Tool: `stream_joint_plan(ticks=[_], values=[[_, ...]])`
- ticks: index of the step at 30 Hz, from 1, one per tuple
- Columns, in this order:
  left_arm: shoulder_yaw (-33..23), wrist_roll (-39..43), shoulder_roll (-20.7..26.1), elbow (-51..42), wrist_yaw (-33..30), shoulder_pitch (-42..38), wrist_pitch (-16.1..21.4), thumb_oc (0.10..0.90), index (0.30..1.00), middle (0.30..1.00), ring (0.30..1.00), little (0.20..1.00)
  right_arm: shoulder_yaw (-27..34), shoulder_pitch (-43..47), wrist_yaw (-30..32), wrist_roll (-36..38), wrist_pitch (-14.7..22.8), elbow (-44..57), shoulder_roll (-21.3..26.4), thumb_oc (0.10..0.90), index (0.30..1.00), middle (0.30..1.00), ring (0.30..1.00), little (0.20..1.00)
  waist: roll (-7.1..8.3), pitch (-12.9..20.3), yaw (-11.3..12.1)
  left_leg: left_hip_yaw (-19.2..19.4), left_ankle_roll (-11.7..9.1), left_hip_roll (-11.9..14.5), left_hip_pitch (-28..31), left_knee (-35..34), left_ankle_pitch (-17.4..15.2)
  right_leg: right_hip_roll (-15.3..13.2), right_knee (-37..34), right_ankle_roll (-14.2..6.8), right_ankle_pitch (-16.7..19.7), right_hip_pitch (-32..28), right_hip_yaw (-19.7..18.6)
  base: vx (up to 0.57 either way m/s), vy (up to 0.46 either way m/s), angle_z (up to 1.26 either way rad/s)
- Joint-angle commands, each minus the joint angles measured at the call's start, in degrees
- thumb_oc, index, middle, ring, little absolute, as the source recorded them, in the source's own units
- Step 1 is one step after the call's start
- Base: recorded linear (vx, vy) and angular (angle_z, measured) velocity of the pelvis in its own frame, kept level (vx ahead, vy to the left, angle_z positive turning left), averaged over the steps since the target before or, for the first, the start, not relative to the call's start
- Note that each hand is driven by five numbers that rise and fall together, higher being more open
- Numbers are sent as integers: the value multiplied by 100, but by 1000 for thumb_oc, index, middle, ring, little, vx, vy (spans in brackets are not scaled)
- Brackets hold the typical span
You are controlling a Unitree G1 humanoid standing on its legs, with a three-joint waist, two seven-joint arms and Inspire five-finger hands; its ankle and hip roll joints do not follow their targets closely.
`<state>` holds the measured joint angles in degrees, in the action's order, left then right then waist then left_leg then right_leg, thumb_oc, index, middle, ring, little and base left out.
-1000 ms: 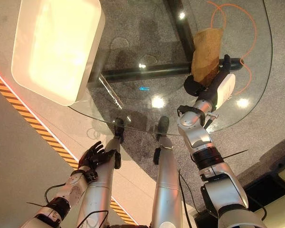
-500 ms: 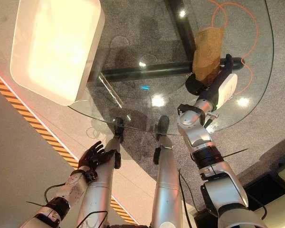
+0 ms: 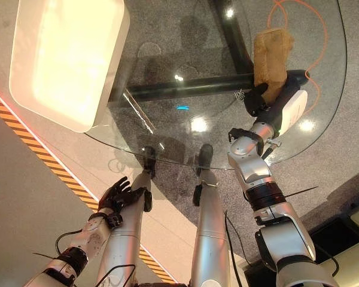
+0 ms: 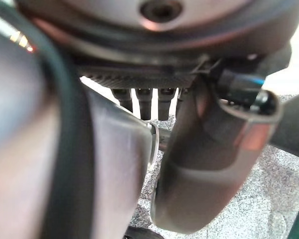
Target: Wipe the table with a cloth and put it in the basket.
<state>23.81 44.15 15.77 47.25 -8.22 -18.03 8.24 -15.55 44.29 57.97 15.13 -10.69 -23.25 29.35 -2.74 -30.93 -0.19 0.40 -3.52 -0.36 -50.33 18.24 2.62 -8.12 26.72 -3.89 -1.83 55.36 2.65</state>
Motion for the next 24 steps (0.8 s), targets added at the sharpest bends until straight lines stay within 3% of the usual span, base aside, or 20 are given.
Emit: stream_joint_plan(ticks=[1, 10, 24], values=[[99, 27, -317, -38, -13, 501, -26, 800, 900, 900, 900, 900, -72, -349, 32, -361, 68, 671, 185, 100, 300, 300, 300, 200, -220, 113, -77, 333, 221, -394, -368, 483, -288, 513, -662, -5, 580, 38, 125, 0, 0, 0], [63, 64, -334, -87, -61, 530, -46, 800, 900, 900, 900, 900, -121, -388, -275, -941, 14, 1030, 198, 100, 300, 300, 300, 200, -208, 113, -68, 318, 232, -406, -429, 520, -308, 503, -621, -29, 568, 98, 136, 0, 0, 0], [40, -162, -452, -71, -23, 560, -11, 800, 900, 900, 900, 900, -1123, -305, -2131, -2096, -24, 1414, -176, 100, 300, 300, 300, 200, -243, 113, 16, 280, 209, -444, -482, 541, -289, 449, -551, -9, 491, 158, 226, -1, 0, 1]])
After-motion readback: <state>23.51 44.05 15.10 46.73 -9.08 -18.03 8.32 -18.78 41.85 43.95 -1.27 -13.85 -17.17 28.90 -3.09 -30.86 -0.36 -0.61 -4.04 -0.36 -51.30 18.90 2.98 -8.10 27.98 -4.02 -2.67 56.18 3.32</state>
